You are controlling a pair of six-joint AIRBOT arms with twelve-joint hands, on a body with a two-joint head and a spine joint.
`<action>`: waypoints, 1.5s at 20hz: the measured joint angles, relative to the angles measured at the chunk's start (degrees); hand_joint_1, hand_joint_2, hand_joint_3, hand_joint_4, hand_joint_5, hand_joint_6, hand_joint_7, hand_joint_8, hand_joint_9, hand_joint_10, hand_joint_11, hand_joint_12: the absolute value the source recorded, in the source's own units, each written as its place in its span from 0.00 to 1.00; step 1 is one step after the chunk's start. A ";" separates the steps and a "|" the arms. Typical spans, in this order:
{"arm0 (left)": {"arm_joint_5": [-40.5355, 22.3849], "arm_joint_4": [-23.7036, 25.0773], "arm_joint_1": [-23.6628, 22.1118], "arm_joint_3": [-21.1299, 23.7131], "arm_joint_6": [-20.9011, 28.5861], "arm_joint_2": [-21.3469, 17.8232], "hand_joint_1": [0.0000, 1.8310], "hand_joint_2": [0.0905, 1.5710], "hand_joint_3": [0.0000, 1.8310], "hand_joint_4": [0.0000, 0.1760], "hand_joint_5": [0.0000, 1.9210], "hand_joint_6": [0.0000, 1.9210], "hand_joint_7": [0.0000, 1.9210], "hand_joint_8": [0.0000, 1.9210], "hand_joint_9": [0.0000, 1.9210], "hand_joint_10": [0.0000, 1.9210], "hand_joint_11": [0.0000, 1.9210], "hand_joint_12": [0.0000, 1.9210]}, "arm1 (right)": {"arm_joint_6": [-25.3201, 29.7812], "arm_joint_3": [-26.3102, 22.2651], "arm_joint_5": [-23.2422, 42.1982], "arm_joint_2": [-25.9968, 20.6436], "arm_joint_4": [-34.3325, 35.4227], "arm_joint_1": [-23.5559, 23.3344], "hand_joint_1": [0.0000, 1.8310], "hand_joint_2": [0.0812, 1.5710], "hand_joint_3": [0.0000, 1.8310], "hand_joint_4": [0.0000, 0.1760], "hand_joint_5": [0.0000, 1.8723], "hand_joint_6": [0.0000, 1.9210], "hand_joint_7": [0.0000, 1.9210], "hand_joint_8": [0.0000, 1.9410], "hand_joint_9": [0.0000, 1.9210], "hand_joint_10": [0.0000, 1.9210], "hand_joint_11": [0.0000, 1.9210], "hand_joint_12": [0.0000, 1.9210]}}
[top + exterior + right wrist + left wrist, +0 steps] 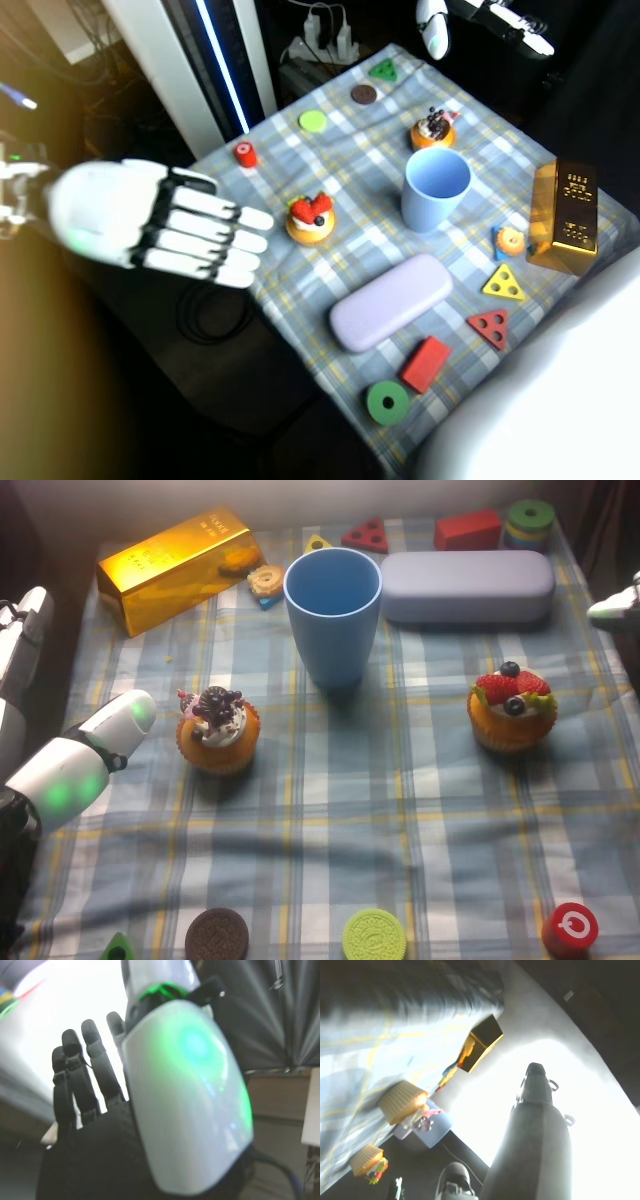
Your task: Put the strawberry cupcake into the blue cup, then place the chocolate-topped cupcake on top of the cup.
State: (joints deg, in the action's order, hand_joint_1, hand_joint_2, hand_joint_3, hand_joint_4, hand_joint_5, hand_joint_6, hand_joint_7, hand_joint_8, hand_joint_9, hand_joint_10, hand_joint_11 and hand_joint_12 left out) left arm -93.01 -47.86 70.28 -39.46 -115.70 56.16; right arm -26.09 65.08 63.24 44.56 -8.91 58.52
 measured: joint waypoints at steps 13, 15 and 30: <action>0.46 -1.49 1.31 0.90 0.04 -0.63 0.06 0.66 0.00 0.13 0.03 0.00 0.04 0.00 0.04 0.01 0.05 0.03 | 25.29 11.43 -20.33 8.68 -40.50 -26.88 0.33 0.65 0.00 0.25 0.11 0.00 0.15 0.00 0.11 0.00 0.08 0.01; 0.48 -1.38 1.31 0.90 0.04 -0.63 0.07 0.66 0.00 0.16 0.03 0.00 0.03 0.00 0.03 0.00 0.04 0.03 | 26.21 12.39 -21.42 9.33 -41.05 -26.88 0.32 0.65 0.00 0.19 0.11 0.00 0.15 0.00 0.12 0.00 0.08 0.01; 0.48 -1.42 1.31 0.76 0.07 -0.61 0.05 0.66 0.00 0.03 0.05 0.00 0.03 0.00 0.04 0.00 0.05 0.05 | 30.40 14.49 -22.45 13.46 -46.23 -26.88 0.47 0.66 0.01 0.17 0.18 0.00 0.25 0.00 0.26 0.00 0.06 0.35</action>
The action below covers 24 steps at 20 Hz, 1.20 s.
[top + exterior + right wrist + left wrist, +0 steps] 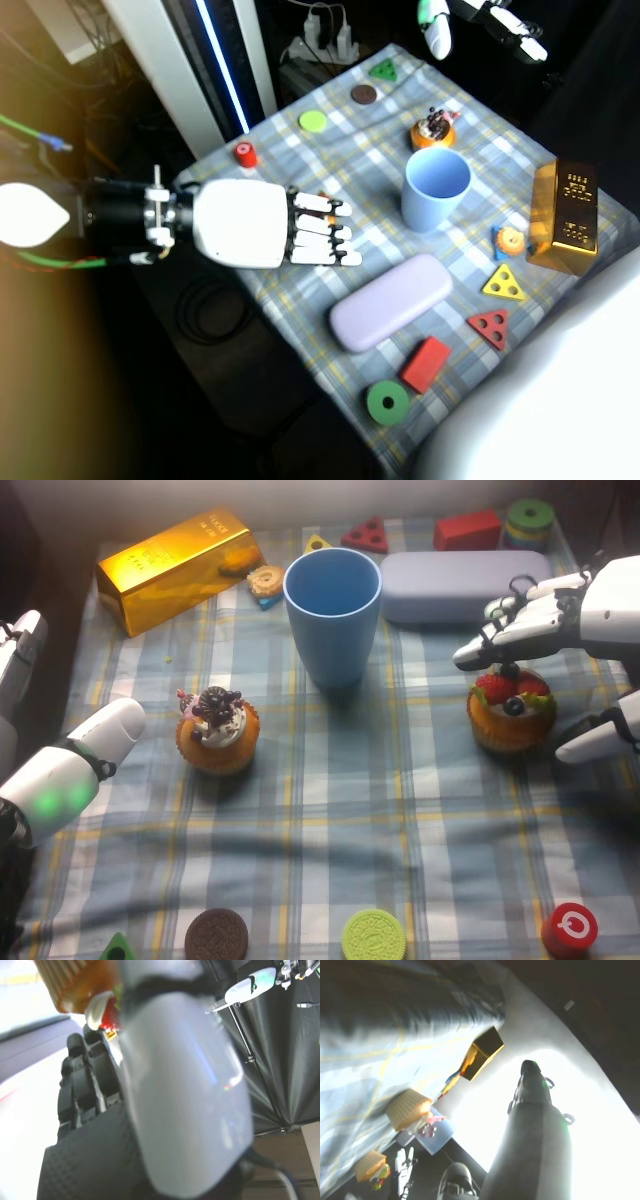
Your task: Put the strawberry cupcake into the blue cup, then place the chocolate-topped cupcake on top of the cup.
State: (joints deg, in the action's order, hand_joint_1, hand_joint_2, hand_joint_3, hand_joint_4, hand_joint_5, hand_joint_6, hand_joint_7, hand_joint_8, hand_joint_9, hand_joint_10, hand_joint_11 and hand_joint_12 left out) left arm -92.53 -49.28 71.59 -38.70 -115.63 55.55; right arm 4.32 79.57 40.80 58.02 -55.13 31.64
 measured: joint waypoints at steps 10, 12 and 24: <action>-0.02 0.15 0.00 0.00 0.13 0.00 0.04 0.64 0.00 0.29 0.05 0.00 0.03 0.00 0.04 0.00 0.05 0.06 | 0.20 1.14 0.48 0.90 0.44 -0.83 0.59 0.73 0.00 0.00 0.46 0.61 0.35 0.71 0.31 0.88 0.27 1.00; -0.02 0.35 0.00 0.02 0.17 0.00 0.04 0.66 0.00 0.17 0.05 0.00 0.03 0.00 0.05 0.00 0.06 0.07 | 0.20 1.18 0.42 0.90 -0.09 -1.31 0.59 0.74 0.00 0.00 0.45 0.62 0.33 0.73 0.30 0.90 0.27 1.00; 0.09 0.28 0.02 0.00 0.20 0.00 0.07 0.67 0.00 0.15 0.04 0.00 0.03 0.00 0.05 0.01 0.05 0.08 | 0.15 2.80 1.53 0.66 -0.42 -13.68 0.49 0.78 0.00 0.84 0.38 0.72 0.32 0.35 0.27 0.45 0.16 0.74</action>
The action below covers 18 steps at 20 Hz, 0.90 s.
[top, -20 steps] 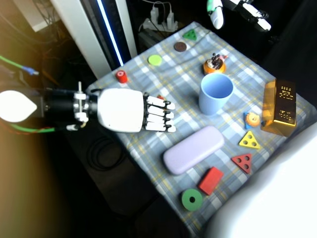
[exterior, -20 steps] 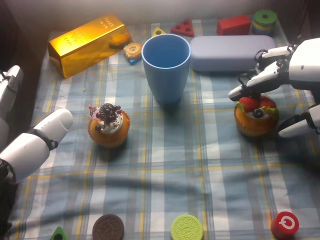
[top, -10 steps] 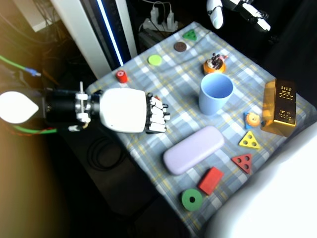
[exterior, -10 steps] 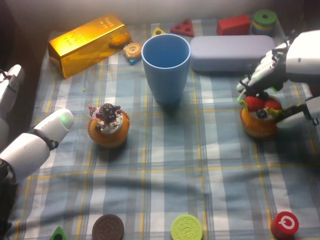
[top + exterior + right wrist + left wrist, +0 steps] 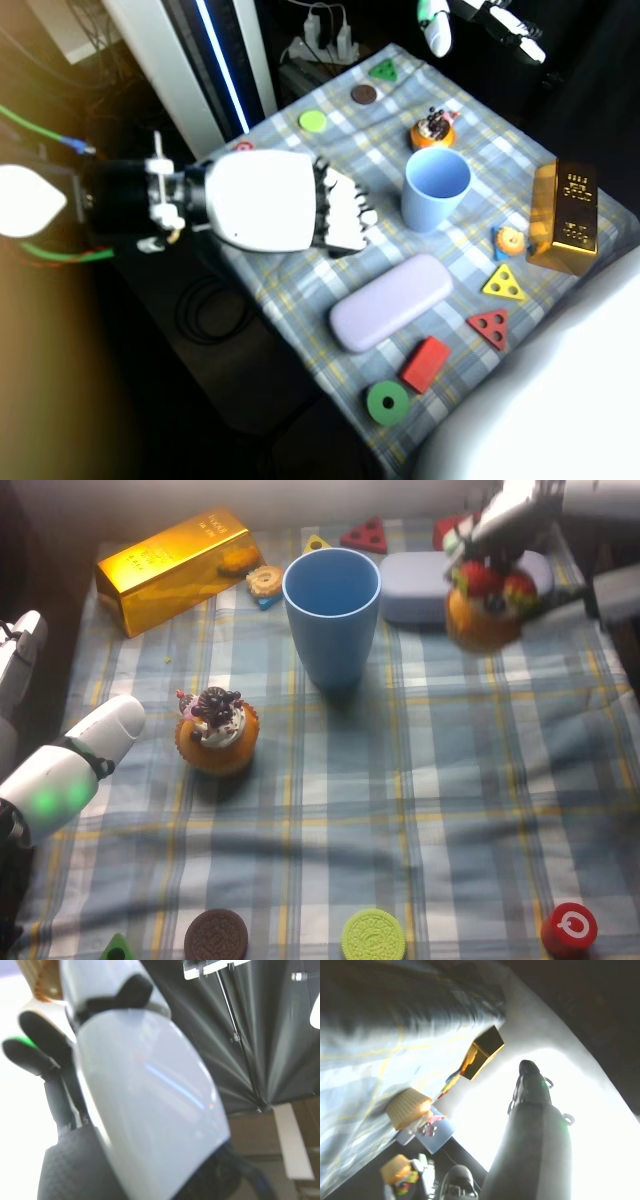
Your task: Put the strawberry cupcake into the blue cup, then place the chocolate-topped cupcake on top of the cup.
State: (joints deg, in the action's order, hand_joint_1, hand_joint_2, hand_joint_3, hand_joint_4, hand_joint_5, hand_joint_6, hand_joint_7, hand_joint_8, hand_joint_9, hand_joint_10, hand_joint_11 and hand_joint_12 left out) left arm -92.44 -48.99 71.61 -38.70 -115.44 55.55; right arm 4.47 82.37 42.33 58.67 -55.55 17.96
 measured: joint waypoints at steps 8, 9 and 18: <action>0.72 -0.07 -0.02 -0.87 0.00 0.00 0.04 0.64 0.00 0.38 0.03 0.00 0.02 0.00 0.04 0.00 0.01 0.12 | 0.81 4.63 0.02 6.36 -1.38 -3.54 0.43 0.65 0.00 0.00 0.43 0.02 0.41 0.03 0.30 0.33 0.14 0.77; 0.63 -0.61 -0.02 -0.94 0.02 0.00 0.03 0.64 0.00 0.39 0.04 0.00 0.03 0.00 0.04 0.00 0.02 0.12 | 1.29 5.66 0.52 7.23 -1.66 -4.04 0.44 0.64 0.00 0.00 0.42 0.01 0.39 0.01 0.29 0.25 0.12 0.73; 1.27 -0.11 -0.66 -0.94 0.02 0.02 0.03 0.64 0.00 0.33 0.04 0.00 0.03 0.00 0.05 0.00 0.02 0.14 | 2.36 6.54 -0.59 8.13 -4.92 -5.27 0.42 0.60 0.00 0.00 0.46 0.00 0.38 0.22 0.27 0.59 0.18 0.91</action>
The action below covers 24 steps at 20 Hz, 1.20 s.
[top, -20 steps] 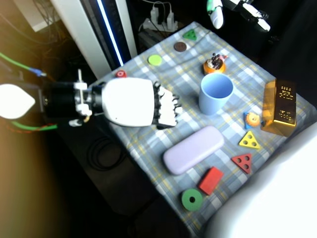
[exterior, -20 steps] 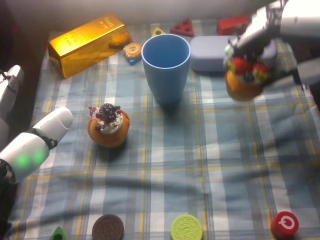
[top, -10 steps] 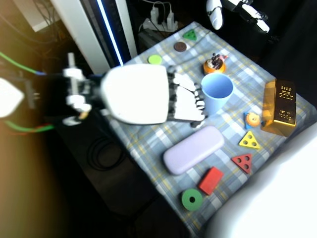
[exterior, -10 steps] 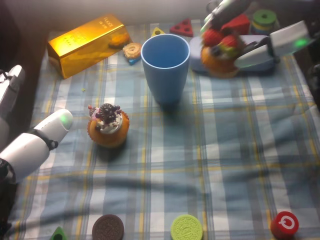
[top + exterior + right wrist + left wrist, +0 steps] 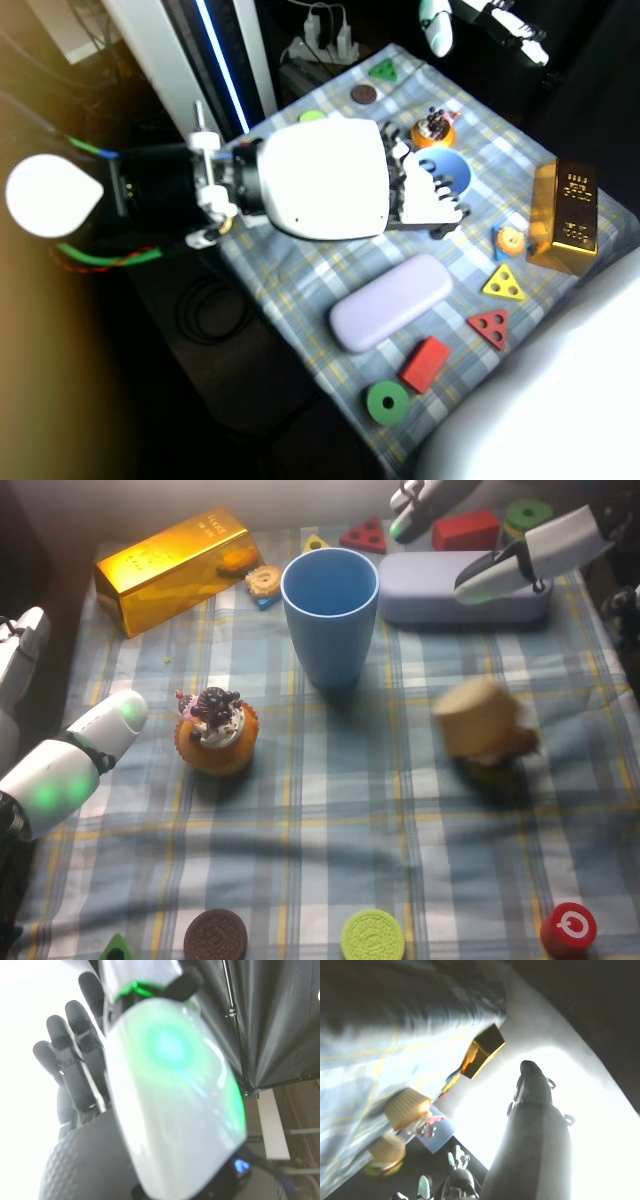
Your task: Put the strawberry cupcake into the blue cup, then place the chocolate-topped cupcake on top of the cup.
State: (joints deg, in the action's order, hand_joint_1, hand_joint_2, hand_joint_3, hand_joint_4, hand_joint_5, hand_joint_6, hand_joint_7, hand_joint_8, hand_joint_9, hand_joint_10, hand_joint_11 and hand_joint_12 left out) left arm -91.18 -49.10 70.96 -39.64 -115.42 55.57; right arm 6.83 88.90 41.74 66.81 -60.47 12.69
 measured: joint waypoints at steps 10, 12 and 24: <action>-0.26 -0.13 0.17 0.13 0.00 0.04 0.06 0.66 0.00 0.06 0.05 0.00 0.04 0.00 0.07 0.01 0.02 0.20 | 0.26 -5.40 -5.16 -3.50 -9.99 0.00 0.38 0.60 0.00 0.00 0.16 0.00 0.21 0.00 0.24 0.00 0.00 0.69; -0.39 0.13 0.17 0.15 0.00 0.04 0.03 0.64 0.00 0.32 0.04 0.00 0.04 0.00 0.05 0.00 0.00 0.19 | 0.26 -7.17 -6.78 -5.42 -12.02 0.00 0.37 0.61 0.00 0.00 0.16 0.00 0.22 0.00 0.25 0.00 0.02 0.65; -1.01 -0.26 0.52 0.31 0.07 0.04 0.01 0.64 0.00 0.32 0.04 0.00 0.03 0.00 0.03 0.00 0.00 0.16 | 3.45 -12.41 -7.32 -9.66 -13.44 8.13 0.39 0.62 0.00 0.00 0.16 0.00 0.22 0.00 0.26 0.00 0.02 0.66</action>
State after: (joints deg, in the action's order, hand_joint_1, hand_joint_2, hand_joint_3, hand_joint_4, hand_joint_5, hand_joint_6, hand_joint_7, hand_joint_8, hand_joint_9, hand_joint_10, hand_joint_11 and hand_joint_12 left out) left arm -92.18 -49.36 71.48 -39.33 -115.35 55.61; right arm 10.28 76.49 34.41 57.14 -73.91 20.82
